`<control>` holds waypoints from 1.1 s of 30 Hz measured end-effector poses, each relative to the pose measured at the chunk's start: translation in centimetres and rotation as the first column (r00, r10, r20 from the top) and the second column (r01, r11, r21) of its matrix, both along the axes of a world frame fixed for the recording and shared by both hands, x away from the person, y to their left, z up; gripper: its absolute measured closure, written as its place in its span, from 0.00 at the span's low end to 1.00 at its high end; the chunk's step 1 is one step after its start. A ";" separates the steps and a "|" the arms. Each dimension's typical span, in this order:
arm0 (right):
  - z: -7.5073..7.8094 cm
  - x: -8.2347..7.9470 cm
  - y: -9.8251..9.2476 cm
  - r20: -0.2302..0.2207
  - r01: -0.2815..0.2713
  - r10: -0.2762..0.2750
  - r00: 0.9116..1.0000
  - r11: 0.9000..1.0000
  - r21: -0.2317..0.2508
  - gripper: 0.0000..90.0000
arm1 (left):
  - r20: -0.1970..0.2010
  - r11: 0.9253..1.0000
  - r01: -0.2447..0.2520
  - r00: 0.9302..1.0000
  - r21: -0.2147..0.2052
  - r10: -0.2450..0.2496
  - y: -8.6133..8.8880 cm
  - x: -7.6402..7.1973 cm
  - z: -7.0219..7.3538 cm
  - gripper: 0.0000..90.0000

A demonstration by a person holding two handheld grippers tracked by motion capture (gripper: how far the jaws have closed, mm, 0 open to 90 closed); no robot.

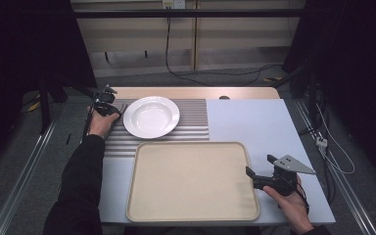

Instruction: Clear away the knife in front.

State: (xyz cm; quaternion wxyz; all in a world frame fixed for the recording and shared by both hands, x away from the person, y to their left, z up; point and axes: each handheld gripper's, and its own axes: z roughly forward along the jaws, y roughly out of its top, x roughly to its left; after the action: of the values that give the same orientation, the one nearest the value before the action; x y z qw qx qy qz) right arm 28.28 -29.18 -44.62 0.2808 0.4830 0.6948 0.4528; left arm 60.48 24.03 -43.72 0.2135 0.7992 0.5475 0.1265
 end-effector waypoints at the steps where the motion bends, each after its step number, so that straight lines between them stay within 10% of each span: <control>1: 0.0 0.0 0.0 0.000 0.000 0.000 1.000 1.000 0.001 0.10 | -0.001 1.000 0.000 1.000 0.003 0.000 0.0 -0.1 0.2 0.89; 11: 0.0 0.0 0.1 -0.002 -0.005 0.005 1.000 1.000 0.000 0.10 | 0.020 1.000 0.021 1.000 -0.001 -0.021 0.3 -0.6 1.7 0.89; 33: 0.0 0.0 0.1 0.000 -0.009 0.009 1.000 1.000 -0.002 0.10 | -0.063 0.999 0.034 0.997 0.019 -0.033 -0.2 -0.4 0.2 0.88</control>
State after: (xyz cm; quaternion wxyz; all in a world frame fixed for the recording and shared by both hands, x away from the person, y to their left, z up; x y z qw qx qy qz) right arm 28.30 -29.06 -44.62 0.2794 0.4797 0.6974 0.4532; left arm 60.12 23.86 -43.51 0.1902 0.8139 0.5392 0.1031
